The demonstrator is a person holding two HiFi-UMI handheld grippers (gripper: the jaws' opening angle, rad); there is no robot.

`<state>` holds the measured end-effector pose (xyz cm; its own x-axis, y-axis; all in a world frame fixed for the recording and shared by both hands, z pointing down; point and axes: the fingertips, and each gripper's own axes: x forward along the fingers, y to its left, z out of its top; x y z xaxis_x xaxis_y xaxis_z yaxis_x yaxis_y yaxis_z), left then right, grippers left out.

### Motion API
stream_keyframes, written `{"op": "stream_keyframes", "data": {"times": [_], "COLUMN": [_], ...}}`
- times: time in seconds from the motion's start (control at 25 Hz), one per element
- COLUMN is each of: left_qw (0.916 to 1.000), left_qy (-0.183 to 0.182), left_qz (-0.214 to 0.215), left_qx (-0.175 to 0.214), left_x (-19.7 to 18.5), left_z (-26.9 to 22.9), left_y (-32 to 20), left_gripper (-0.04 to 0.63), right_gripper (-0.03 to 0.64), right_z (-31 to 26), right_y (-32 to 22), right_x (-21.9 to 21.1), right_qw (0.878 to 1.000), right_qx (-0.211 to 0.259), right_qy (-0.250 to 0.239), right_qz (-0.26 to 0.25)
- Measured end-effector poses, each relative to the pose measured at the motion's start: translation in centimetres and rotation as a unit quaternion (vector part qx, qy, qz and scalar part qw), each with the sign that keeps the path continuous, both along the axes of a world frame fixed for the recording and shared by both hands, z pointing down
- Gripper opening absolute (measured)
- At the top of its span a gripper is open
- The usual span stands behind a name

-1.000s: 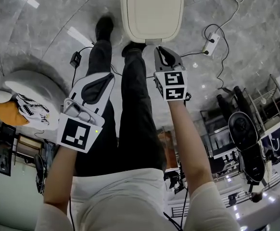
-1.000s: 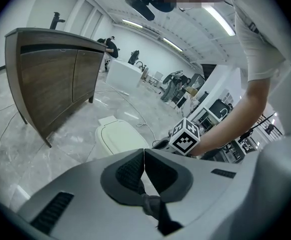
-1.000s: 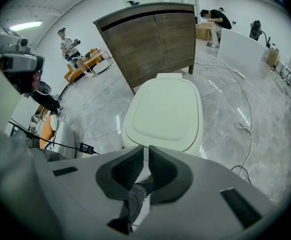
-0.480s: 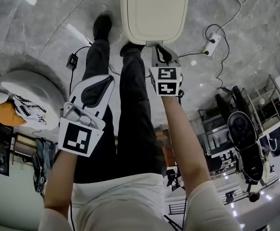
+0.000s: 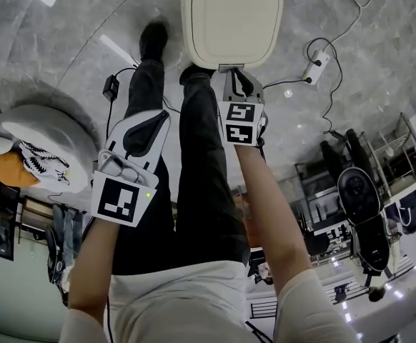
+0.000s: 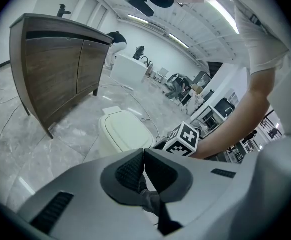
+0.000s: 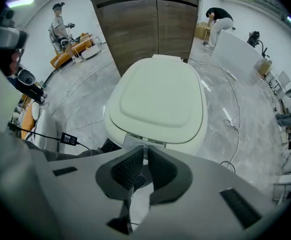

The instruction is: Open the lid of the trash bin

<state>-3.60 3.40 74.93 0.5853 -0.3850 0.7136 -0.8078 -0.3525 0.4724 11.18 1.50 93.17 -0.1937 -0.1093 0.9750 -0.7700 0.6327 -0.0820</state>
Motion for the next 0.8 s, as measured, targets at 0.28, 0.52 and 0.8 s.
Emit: {"op": "stream_keyframes", "data": {"times": [0.28,0.52,0.8], "left_qw": [0.9999,0.9999,0.9998], "left_qy": [-0.01,-0.014,-0.017], "left_qz": [0.002,0.008,0.011], "left_qx": [-0.01,-0.004,-0.006], "left_x": [0.9,1.2,1.4], "left_z": [1.3,1.0,0.8], "left_y": [0.6,0.9,1.7], "left_gripper": [0.018,0.018,0.018], "right_gripper": [0.035,0.034,0.034], "right_z": [0.2,0.3,0.5], "right_y": [0.0,-0.1,0.1], "right_x": [0.2,0.1,0.0], "right_qw": [1.0,1.0,0.999], "right_qx": [-0.01,-0.014,-0.048], "right_qy": [-0.002,-0.006,-0.01], "right_qz": [0.002,-0.012,0.005]}}
